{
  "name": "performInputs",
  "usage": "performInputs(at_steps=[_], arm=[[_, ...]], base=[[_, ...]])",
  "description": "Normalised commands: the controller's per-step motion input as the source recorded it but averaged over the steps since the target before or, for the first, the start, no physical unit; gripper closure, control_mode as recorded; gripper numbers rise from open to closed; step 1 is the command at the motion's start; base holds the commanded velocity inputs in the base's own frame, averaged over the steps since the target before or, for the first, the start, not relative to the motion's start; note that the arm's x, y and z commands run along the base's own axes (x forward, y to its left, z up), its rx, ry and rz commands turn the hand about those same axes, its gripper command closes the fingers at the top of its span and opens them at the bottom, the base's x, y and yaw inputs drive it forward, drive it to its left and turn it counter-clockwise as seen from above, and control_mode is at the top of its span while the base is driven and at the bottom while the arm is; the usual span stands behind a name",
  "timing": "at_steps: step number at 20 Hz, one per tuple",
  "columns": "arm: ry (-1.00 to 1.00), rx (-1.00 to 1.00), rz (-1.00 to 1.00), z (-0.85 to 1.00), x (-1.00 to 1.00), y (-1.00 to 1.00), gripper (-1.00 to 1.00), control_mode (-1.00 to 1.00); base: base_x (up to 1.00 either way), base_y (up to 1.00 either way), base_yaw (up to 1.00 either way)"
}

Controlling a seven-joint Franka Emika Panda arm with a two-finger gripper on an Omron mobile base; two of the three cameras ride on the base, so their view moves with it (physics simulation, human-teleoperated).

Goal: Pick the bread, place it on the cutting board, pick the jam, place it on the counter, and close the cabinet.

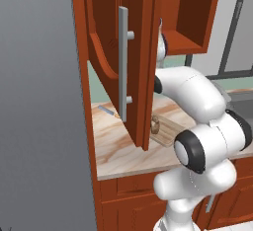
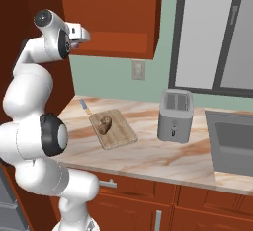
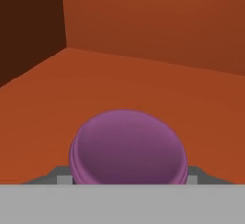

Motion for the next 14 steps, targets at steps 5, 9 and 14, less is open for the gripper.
performInputs(at_steps=[5, 9, 14], arm=[[0.00, 0.00, 0.00, 0.01, -0.38, -0.22, 1.00, -1.00], [0.00, 0.00, 0.00, 0.00, -0.41, -0.31, 1.00, -1.00], [0.00, 0.00, 0.00, 0.00, -0.41, -0.31, 1.00, -1.00]], base=[[0.00, 0.00, 0.00], [0.00, 0.00, 0.00], [0.00, 0.00, 0.00]])
